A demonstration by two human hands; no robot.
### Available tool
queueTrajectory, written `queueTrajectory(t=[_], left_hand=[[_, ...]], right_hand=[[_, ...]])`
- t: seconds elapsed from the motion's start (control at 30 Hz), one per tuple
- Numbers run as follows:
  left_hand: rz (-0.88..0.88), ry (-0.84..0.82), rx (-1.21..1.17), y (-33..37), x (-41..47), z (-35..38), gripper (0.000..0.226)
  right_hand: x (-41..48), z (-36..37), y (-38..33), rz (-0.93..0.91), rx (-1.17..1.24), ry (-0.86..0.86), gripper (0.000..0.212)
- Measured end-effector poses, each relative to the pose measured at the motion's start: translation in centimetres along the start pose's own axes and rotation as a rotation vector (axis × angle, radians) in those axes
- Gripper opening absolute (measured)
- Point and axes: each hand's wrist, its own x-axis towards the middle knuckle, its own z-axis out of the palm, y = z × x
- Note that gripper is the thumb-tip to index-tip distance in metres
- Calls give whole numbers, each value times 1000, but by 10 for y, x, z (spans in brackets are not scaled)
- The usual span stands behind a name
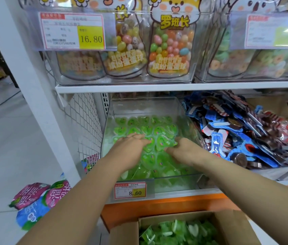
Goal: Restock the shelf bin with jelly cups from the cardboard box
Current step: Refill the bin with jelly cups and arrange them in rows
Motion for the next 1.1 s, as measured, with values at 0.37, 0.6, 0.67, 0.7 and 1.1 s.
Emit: queueTrajectory(t=[0.37,0.6,0.67,0.7,1.1], left_hand=[[33,10,-211,18,-32,-10,33],[-92,73,-655,29,-44,-30,20],[-103,4,-828,36,-47,-37,23],[-93,-48,-878,40,-47,-40,26],[-141,-115,-1356,72,-40,-34,18]], right_hand=[[-34,-11,-1,-240,-568,-7,20],[-57,-32,16,-774,-308,250,15],[-67,-37,24,-914,-239,234,23],[-71,-38,29,-948,-220,233,25],[-86,-31,47,-730,162,436,23]])
